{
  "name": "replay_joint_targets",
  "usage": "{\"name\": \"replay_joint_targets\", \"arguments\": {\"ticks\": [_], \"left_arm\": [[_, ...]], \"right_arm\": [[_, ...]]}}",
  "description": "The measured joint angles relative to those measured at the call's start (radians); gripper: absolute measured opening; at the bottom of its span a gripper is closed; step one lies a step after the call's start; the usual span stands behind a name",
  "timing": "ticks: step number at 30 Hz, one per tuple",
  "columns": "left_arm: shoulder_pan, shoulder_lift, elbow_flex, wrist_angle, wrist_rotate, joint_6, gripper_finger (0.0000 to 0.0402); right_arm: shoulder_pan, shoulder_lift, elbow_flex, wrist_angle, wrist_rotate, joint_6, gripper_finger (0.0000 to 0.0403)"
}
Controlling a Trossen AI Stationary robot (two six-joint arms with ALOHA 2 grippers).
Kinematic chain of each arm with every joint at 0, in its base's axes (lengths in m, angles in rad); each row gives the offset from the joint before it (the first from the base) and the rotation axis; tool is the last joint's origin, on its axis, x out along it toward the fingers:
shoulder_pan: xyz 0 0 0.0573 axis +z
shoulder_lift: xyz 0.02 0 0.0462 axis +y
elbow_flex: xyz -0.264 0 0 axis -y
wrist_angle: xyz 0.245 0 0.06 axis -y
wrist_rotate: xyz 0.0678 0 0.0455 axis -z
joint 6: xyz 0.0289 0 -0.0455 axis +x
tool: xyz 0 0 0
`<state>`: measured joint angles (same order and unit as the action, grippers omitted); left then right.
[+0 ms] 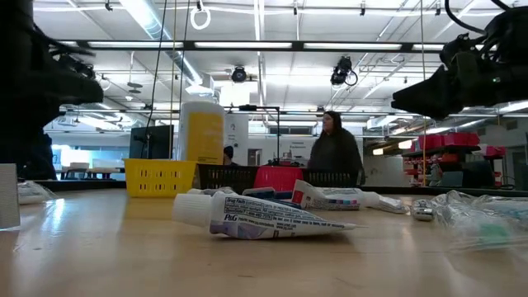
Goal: Pick & Place Travel size toiletries
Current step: Put the blue toothbrush into the yellow bin
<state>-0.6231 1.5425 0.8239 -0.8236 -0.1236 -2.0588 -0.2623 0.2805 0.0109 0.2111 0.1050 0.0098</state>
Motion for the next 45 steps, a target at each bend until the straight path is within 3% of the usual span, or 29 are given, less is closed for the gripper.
{"name": "replay_joint_targets", "arguments": {"ticks": [9,14,21,29,37,40,45], "left_arm": [[0.0,-0.004,-0.09,0.065,0.031,0.04,0.013],[-0.001,-0.004,-0.091,0.077,0.003,0.057,0.0093],[0.001,0.0,-0.094,0.084,-0.131,0.077,0.0033],[0.032,0.003,0.015,0.044,-0.334,0.138,0.0043],[0.119,0.001,0.269,-0.218,-0.547,0.321,0.0027],[0.204,0.001,0.324,-0.263,-0.537,0.453,0.0029],[0.398,0.001,0.331,-0.21,-0.563,0.736,0.003]], "right_arm": [[0.0,0.02,0.0,0.034,-0.014,0.001,0.0219],[0.0,0.061,0.0,0.121,-0.134,0.024,0.0226],[0.001,0.169,0.0,0.167,-0.169,0.05,0.0214],[0.002,0.299,0.0,0.333,-0.196,0.054,0.0206],[0.002,0.395,0.0,0.479,-0.196,0.054,0.0221],[0.002,0.426,0.0,0.535,-0.199,0.065,0.0221],[0.008,0.475,0.0,0.608,-0.294,0.091,0.0209]]}}
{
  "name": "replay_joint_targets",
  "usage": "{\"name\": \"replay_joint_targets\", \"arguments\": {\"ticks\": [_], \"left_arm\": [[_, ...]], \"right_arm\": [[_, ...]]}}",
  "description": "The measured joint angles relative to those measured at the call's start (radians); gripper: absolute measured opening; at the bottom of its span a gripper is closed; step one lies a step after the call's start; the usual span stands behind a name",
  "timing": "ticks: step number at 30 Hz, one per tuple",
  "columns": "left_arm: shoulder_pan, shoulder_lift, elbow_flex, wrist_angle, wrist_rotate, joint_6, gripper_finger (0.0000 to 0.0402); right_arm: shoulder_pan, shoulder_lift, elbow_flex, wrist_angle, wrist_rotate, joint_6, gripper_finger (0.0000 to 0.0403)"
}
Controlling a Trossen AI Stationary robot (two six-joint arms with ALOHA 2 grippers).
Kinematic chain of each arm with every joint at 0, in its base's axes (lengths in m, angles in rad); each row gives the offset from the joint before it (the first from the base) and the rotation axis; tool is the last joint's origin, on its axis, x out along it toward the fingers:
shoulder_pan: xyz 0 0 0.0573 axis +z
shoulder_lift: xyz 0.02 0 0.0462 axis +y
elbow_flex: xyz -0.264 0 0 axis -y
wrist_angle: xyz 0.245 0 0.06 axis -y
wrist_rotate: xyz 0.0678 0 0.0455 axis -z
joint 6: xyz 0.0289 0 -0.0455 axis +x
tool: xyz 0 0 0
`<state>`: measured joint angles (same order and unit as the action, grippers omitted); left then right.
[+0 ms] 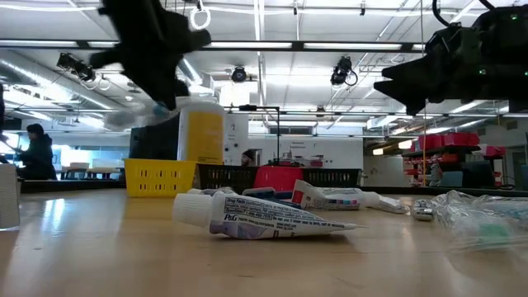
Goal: Pick & Place Travel size toiletries
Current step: Put the blue toothbrush into the yellow bin
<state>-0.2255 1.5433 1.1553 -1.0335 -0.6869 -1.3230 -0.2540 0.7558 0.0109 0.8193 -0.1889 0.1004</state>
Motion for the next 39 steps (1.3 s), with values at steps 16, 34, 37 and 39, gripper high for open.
{"name": "replay_joint_targets", "arguments": {"ticks": [16,34,37,39], "left_arm": [[0.347,-0.001,-0.159,0.398,-0.066,0.429,0.0028],[0.347,-0.001,-0.372,0.589,0.03,0.374,0.0076],[0.347,-0.001,-0.37,0.585,0.051,0.394,0.0096],[0.343,-0.006,-0.358,0.569,0.054,0.395,0.0106]], "right_arm": [[0.06,0.194,0.092,0.053,0.032,-0.075,0.0243],[0.091,0.448,0.18,0.05,0.02,-0.075,0.023],[0.119,0.468,0.198,0.018,0.021,-0.072,0.0235],[0.137,0.476,0.203,-0.013,0.035,-0.051,0.0241]]}}
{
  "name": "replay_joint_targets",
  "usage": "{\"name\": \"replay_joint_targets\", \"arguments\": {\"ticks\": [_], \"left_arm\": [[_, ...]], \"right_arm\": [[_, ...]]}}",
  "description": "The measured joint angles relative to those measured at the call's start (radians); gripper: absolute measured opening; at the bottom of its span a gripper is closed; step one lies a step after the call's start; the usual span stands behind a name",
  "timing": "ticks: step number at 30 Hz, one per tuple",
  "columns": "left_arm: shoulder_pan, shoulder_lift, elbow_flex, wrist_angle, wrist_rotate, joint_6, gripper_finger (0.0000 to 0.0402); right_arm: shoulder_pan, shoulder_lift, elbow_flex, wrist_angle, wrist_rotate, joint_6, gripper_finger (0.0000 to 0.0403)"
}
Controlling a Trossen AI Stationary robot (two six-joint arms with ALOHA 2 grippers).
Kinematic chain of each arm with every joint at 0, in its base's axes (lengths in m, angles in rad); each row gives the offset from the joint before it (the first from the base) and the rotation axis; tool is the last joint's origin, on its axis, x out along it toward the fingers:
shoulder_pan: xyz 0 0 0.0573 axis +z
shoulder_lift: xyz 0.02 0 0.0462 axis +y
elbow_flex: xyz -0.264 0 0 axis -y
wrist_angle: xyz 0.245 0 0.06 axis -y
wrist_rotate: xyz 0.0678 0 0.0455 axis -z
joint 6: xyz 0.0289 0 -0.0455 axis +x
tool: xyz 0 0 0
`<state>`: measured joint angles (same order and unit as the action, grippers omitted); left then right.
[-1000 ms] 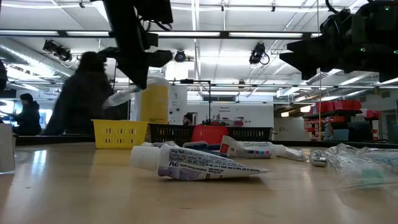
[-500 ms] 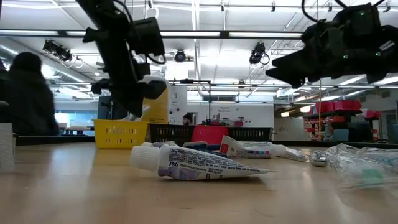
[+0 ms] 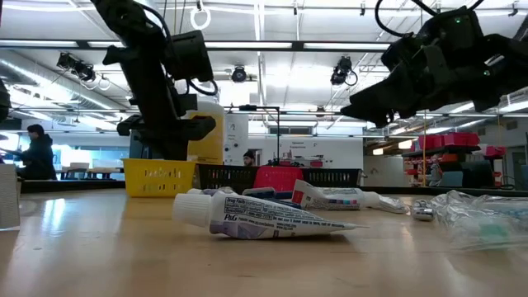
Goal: Pick & Place Travel size toiletries
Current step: Put the blue toothbrush into the yellow bin, then put the blue razor into the left black bin
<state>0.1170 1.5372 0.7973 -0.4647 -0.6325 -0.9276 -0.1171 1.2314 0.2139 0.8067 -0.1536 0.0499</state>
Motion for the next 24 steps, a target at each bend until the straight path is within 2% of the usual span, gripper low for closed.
{"name": "replay_joint_targets", "arguments": {"ticks": [8,16,21,24], "left_arm": [[-0.033,-0.04,0.156,-0.193,-0.003,0.042,0.0116],[-0.132,-0.091,0.275,-0.197,-0.015,0.112,0.0116],[-0.224,-0.099,0.289,-0.163,-0.028,0.116,0.0116],[-0.273,-0.091,0.283,-0.15,-0.076,0.101,0.0116]], "right_arm": [[0.071,0.002,0.0,-0.071,0.018,0.064,0.0253],[0.161,0.007,0.001,-0.118,0.158,0.117,0.0237],[0.205,0.01,0.019,-0.123,0.224,0.158,0.024],[0.239,0.054,0.052,-0.129,0.281,0.137,0.0242]]}}
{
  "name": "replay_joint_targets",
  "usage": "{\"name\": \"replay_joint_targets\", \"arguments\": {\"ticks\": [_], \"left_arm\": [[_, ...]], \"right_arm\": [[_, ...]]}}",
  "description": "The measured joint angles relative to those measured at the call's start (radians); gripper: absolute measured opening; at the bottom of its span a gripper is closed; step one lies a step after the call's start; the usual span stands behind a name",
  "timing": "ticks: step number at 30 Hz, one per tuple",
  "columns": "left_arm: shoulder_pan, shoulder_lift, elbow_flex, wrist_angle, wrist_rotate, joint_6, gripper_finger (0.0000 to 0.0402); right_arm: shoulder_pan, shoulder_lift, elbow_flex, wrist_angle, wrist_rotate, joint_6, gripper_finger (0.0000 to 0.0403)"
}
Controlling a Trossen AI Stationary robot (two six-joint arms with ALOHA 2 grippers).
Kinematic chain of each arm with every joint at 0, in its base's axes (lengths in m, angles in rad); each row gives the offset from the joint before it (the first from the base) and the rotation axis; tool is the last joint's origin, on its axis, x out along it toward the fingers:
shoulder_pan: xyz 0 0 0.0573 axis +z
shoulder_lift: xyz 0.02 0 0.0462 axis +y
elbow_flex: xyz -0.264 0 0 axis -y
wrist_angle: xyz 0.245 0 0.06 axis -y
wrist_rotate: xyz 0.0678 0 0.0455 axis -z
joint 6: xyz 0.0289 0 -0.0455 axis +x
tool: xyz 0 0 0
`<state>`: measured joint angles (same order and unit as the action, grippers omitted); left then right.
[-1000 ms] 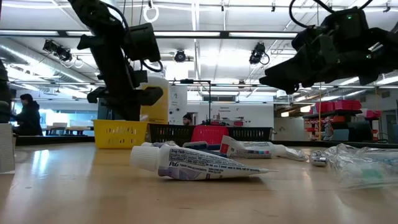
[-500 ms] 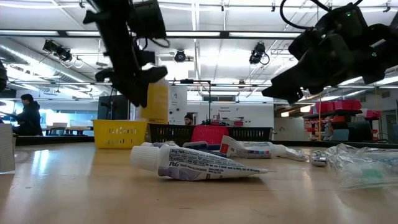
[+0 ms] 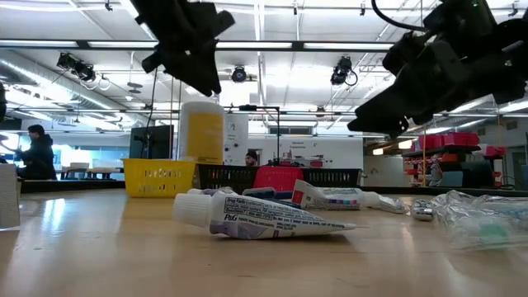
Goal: Pick & Place Travel size toiletries
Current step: Put the blue razor into the left black bin
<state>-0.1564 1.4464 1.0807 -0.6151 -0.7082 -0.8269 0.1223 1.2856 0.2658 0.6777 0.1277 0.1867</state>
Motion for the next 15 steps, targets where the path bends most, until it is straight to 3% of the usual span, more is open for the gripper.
{"name": "replay_joint_targets", "arguments": {"ticks": [6,11,15], "left_arm": [[-0.082,0.006,-0.035,0.062,-0.069,0.026,0.0116],[-0.15,0.006,-0.048,0.085,-0.049,0.11,0.0116],[-0.178,0.006,-0.086,0.243,0.025,0.199,0.0116]], "right_arm": [[0.045,0.142,0.099,-0.016,0.085,0.019,0.023],[0.04,0.201,0.176,-0.127,0.127,0.11,0.0219],[0.038,0.22,0.225,-0.233,0.132,0.179,0.0218]]}}
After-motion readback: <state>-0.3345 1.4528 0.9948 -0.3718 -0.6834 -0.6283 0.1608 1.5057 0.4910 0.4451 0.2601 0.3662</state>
